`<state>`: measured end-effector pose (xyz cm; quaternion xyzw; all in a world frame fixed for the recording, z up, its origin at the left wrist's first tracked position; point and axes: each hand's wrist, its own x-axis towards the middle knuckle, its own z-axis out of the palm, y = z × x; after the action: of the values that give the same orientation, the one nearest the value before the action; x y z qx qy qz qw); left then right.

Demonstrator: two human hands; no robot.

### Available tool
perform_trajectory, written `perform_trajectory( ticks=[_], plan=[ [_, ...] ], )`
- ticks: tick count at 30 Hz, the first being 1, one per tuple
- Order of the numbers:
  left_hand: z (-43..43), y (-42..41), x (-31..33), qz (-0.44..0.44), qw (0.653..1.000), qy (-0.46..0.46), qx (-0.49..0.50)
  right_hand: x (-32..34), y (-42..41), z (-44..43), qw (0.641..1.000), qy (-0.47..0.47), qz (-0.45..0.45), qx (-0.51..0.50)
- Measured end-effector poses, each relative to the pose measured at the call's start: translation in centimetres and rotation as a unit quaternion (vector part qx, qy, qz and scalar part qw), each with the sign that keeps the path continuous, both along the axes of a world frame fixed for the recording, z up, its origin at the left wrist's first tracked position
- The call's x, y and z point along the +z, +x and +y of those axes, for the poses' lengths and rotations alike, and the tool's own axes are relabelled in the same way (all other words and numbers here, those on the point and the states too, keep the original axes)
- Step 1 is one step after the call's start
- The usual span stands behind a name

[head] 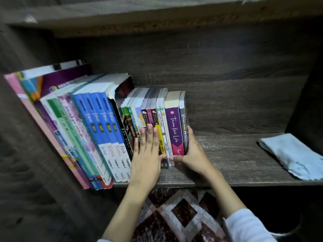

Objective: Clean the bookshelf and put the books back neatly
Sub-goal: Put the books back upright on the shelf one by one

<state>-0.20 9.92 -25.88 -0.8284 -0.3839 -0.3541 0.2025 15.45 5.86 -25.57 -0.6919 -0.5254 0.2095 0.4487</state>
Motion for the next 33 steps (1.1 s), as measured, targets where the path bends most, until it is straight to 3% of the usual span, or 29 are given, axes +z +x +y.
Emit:
perform_trajectory(
  ticks=[12,17,33],
  plan=[
    [0.0,-0.1,0.7,0.032,0.999,-0.012,0.031,0.5,-2.2,-1.2,0.995,0.066,-0.053,-0.056],
    [-0.4,-0.1,0.7,0.09,0.993,-0.047,0.065,-0.4,-1.6,-1.6,0.997,0.062,-0.048,-0.009],
    [-0.9,1.5,0.0,0.039,0.993,-0.088,0.062,-1.1,1.6,-1.5,0.994,0.04,-0.1,0.01]
  ],
)
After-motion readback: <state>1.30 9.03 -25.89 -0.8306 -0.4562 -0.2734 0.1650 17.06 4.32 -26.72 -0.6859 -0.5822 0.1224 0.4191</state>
